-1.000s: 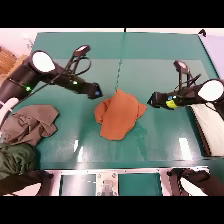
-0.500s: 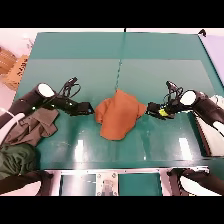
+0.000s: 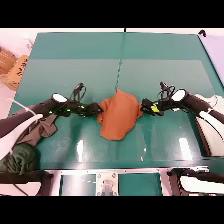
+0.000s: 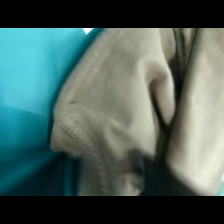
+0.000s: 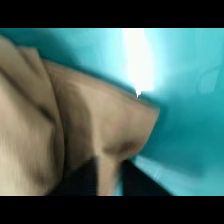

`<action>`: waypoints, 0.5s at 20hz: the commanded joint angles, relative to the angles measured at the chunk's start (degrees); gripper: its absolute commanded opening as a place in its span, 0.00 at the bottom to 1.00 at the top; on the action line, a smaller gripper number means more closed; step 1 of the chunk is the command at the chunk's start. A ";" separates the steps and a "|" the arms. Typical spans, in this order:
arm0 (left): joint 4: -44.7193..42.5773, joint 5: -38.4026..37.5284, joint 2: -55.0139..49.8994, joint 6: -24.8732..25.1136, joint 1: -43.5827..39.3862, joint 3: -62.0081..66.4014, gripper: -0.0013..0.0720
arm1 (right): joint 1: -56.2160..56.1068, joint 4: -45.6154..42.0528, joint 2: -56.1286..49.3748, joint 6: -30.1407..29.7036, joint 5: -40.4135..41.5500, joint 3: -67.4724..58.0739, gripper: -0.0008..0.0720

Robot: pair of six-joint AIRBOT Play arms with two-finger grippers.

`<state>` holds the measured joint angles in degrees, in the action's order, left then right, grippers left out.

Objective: Fold the shirts.

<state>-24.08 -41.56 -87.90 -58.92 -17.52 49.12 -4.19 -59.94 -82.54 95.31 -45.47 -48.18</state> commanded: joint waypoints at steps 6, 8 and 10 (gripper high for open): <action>-1.73 -14.29 -0.20 2.45 6.43 17.27 0.05 | 0.48 0.98 0.20 -9.03 -4.68 -10.27 0.03; -9.11 -20.79 3.39 -1.51 9.14 22.62 0.05 | 0.48 0.76 4.26 -9.05 -7.52 -13.97 0.03; -14.40 -24.74 8.09 -3.76 10.19 26.77 0.05 | 0.46 0.79 10.67 -9.62 -8.48 -17.92 0.03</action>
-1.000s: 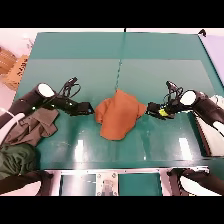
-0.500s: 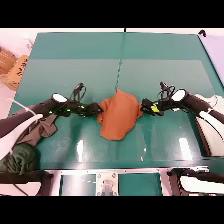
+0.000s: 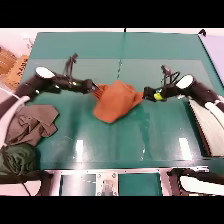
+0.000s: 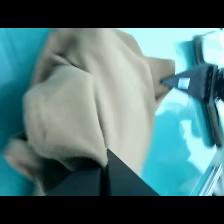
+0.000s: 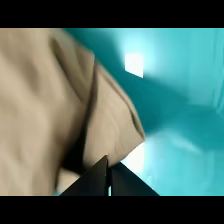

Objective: Fold the shirts.

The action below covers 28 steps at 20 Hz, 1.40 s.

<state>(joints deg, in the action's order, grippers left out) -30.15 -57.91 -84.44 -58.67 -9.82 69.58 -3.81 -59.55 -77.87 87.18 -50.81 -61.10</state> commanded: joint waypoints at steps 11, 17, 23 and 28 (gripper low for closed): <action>-33.18 -18.51 24.26 -6.36 2.49 19.69 0.05 | -0.02 0.46 37.05 4.37 -3.30 -12.96 0.03; -31.78 -21.11 23.96 -8.98 2.49 13.03 0.78 | -1.03 0.44 37.68 9.94 -8.04 -6.19 0.03; -33.77 -19.10 23.96 -8.83 2.49 -0.24 0.78 | -1.68 -2.36 37.20 11.50 -4.66 16.09 0.03; -20.15 -9.84 23.93 -6.91 2.49 -18.29 0.78 | -1.68 -9.25 32.50 12.96 -3.43 22.03 0.03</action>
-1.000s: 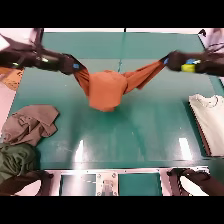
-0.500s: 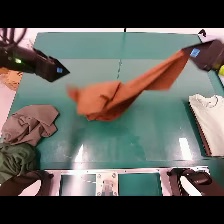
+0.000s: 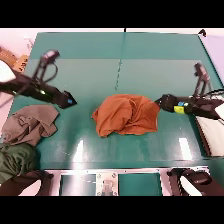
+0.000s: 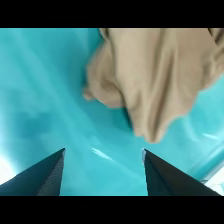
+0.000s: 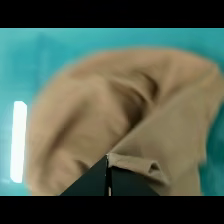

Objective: Fold the shirts.

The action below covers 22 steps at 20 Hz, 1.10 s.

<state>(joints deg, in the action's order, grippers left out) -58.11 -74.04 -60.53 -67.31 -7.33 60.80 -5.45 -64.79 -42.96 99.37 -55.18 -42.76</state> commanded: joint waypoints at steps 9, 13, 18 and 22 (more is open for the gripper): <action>26.10 31.34 -1.68 10.91 -16.00 -33.57 0.78 | -0.07 -5.29 -7.93 0.76 4.52 3.69 0.03; 31.34 40.24 -9.77 10.38 -22.97 -32.50 0.70 | -0.07 -5.31 -7.93 0.76 4.59 3.69 0.03; 28.87 39.19 -11.80 10.86 -20.37 -24.63 0.05 | -0.04 -5.38 -7.89 0.72 4.57 3.54 0.03; 13.70 24.96 -6.56 4.68 -10.01 -11.87 0.05 | 0.55 -7.32 -6.14 0.72 1.29 -0.61 0.03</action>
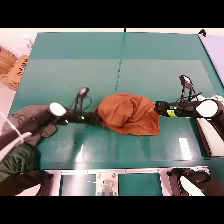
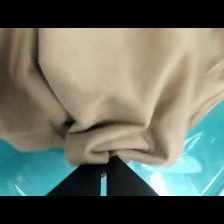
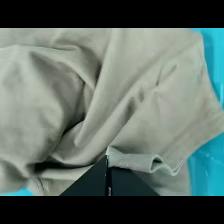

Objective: Fold the shirts.

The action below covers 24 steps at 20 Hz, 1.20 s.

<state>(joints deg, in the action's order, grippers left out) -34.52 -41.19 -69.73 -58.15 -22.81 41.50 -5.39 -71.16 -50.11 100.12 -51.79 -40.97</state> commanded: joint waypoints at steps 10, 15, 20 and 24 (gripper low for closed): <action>-29.33 -20.09 22.21 -7.82 15.06 44.11 0.05 | 1.66 -2.95 14.97 0.00 -5.05 -33.11 0.03; -41.00 -23.15 22.25 -9.53 15.06 59.39 0.05 | 1.66 -4.00 19.50 0.00 -5.05 -42.12 0.03; -49.29 -25.81 22.08 -11.41 15.06 60.63 0.05 | 1.64 -5.38 18.95 0.31 -5.77 -40.37 0.03; -43.93 -28.06 21.07 -11.85 15.06 44.37 0.05 | 1.60 -3.56 16.00 0.42 -6.29 -26.47 0.03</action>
<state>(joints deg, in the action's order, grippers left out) -80.53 -67.24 -48.07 -69.30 -7.79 94.37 -3.75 -75.90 -32.45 100.36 -57.67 -74.98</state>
